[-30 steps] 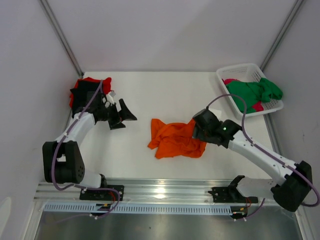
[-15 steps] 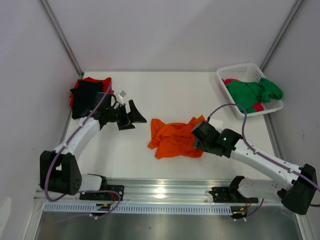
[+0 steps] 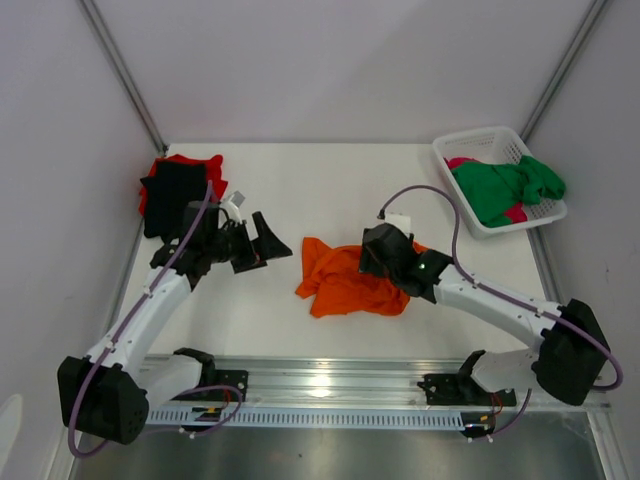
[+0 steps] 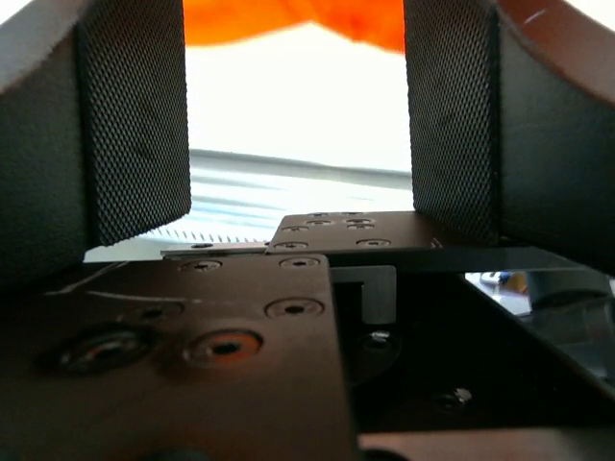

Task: Fold and stack the t-shirts
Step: Flatten out the tshirt

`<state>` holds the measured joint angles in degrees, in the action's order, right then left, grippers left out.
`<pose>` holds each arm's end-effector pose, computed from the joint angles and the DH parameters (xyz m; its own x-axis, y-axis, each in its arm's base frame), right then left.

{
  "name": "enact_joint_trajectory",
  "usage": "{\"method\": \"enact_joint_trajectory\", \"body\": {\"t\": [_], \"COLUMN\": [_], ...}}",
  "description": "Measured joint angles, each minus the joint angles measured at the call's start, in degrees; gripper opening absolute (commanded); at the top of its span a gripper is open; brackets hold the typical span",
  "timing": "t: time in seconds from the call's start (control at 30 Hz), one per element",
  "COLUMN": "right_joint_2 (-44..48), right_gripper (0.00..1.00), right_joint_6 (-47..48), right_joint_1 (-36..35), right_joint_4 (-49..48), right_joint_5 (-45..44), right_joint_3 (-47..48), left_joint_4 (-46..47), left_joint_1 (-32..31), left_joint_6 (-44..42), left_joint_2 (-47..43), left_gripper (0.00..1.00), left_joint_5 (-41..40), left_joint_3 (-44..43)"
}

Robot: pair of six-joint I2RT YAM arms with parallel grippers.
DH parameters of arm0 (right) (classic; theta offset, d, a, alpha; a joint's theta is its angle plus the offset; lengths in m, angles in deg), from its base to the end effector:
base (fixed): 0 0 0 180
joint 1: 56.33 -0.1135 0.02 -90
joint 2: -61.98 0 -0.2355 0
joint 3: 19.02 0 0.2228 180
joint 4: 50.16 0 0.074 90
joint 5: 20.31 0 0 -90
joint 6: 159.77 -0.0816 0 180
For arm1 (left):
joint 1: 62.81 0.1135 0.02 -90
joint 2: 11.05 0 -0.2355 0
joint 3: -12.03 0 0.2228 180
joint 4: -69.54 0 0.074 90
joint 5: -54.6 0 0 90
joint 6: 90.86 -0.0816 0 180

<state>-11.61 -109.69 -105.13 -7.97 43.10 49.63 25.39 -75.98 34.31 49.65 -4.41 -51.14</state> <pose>0.2089 0.1832 0.2125 -0.6733 0.1021 -0.7323 -0.0524 0.9813 0.1850 0.2191 -0.0944 0.2328 -0.8575 -0.3065 -0.4133 0.0928 0.6980 -0.7101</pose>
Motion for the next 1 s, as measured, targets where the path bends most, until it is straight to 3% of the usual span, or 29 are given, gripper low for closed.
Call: {"method": "enact_joint_trajectory", "body": {"t": [0.4, 0.67, 1.0], "right_joint_2": [-19.8, -28.9, -21.4], "right_gripper": [0.65, 0.65, 0.68], "right_joint_6": [13.1, 14.6, 11.4], "right_joint_1": [10.7, 12.4, 12.1], "right_joint_4": [-21.0, -20.0, -9.8], "right_joint_5": [-1.0, -1.4, -2.6], "right_joint_3": [6.1, 13.3, 13.2], "left_joint_4": [0.7, 0.6, 0.7], "left_joint_1": [-0.1, -0.1, -0.1], "left_joint_6": [-0.2, -0.7, -0.9], "left_joint_2": [0.9, 2.5, 3.9], "left_gripper": [0.99, 0.99, 0.99], "left_joint_5": [-0.3, -0.4, -0.9], "left_joint_3": [0.7, 0.7, 0.7]}}
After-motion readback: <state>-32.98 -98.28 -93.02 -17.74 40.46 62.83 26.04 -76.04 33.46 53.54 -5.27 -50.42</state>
